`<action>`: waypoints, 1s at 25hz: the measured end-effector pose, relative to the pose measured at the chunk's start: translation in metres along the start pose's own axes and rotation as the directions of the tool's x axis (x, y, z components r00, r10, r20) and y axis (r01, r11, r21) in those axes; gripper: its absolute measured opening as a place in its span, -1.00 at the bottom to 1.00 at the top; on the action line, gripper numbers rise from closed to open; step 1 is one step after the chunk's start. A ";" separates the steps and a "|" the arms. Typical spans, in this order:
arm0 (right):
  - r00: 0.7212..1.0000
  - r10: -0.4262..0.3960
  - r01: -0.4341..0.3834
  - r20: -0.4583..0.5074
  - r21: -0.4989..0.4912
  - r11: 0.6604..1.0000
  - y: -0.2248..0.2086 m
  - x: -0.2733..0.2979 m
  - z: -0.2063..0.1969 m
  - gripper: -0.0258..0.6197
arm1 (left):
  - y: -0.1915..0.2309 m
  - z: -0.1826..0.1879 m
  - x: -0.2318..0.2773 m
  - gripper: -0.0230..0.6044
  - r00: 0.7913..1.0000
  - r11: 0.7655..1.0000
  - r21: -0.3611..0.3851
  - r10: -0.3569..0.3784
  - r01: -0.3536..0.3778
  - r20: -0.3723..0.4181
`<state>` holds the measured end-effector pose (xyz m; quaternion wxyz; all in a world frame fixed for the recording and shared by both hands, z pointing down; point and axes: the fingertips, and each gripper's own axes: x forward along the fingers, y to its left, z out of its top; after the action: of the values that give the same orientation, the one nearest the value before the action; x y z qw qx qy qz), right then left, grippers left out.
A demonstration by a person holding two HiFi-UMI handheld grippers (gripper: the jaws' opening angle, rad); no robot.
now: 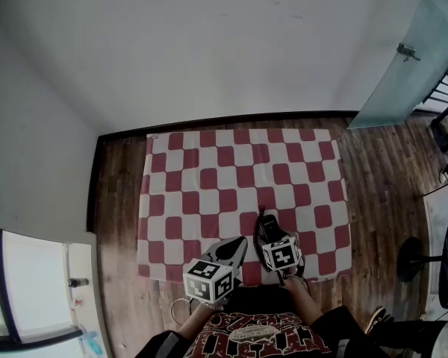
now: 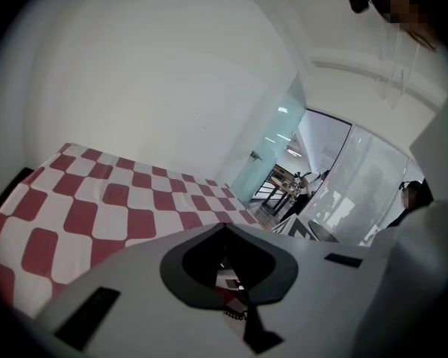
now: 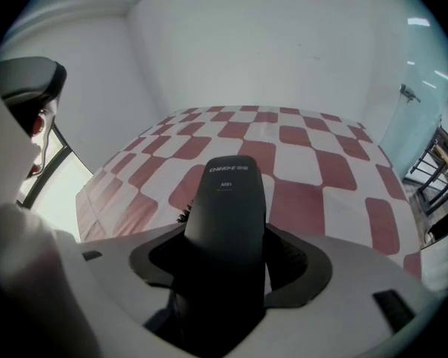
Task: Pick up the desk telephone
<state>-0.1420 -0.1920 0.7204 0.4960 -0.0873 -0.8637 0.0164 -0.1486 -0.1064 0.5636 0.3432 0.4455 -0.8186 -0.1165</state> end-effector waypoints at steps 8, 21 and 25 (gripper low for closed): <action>0.999 -0.038 0.038 -0.022 -0.007 0.999 -0.002 0.004 -0.005 -0.03 | 0.010 0.000 -0.001 -0.90 1.000 1.000 -0.008 0.005 -0.005 -0.004; 0.999 0.010 -0.009 0.035 -0.031 0.999 -0.003 0.004 -0.007 -0.03 | 0.001 -0.004 0.009 -0.90 0.999 1.000 0.007 -0.026 0.026 -0.022; 1.000 0.020 -0.019 0.017 -0.061 0.998 -0.002 0.004 -0.008 -0.03 | 0.000 -0.005 0.009 -0.90 1.000 1.000 0.009 -0.024 0.025 -0.020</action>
<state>-0.1379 -0.1942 0.7281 0.4855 -0.1107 -0.8672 -0.0041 -0.1487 -0.1133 0.5718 0.3478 0.4582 -0.8102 -0.1124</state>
